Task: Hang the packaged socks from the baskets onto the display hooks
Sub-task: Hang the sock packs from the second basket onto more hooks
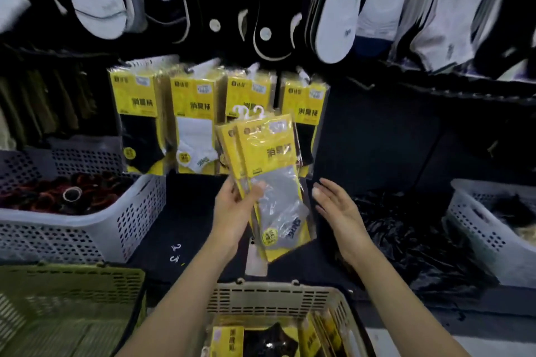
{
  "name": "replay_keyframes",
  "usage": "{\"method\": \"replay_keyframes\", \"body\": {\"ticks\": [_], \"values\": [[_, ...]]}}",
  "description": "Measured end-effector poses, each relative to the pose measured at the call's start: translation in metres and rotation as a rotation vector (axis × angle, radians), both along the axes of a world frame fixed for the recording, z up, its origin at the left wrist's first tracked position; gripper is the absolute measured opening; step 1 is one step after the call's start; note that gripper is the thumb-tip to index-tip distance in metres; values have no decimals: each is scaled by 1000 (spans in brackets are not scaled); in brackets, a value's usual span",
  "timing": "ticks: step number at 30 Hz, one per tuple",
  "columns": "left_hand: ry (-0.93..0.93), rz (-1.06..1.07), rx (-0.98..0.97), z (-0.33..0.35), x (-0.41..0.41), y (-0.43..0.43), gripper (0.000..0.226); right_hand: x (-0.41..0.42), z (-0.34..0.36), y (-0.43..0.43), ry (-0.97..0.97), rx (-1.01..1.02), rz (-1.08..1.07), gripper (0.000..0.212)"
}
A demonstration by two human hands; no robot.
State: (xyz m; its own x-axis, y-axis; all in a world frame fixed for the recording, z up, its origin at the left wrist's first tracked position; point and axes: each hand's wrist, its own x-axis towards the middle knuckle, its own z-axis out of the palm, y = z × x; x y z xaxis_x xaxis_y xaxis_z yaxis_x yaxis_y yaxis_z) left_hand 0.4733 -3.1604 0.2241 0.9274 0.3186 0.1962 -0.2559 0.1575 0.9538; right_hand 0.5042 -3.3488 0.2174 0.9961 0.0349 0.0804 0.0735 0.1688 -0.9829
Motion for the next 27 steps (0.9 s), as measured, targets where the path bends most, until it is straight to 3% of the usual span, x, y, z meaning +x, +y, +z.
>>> {"method": "replay_keyframes", "body": {"ticks": [5, 10, 14, 23, 27], "values": [[-56, -157, 125, 21, 10, -6, 29, 10, 49, 11, -230, -30, -3, 41], [-92, -178, 125, 33, 18, -6, 35, 18, 60, 14, -225, 32, -18, 19], [-88, -211, 110, 36, 25, -7, 26, 26, 58, 17, -162, 56, -32, 17], [-52, 79, 108, 50, 46, 44, 11, 72, 73, -2, -72, 62, -225, 11], [-81, 114, 111, 63, 57, 62, 13, 99, 88, 4, -117, -4, -249, 7]]}}
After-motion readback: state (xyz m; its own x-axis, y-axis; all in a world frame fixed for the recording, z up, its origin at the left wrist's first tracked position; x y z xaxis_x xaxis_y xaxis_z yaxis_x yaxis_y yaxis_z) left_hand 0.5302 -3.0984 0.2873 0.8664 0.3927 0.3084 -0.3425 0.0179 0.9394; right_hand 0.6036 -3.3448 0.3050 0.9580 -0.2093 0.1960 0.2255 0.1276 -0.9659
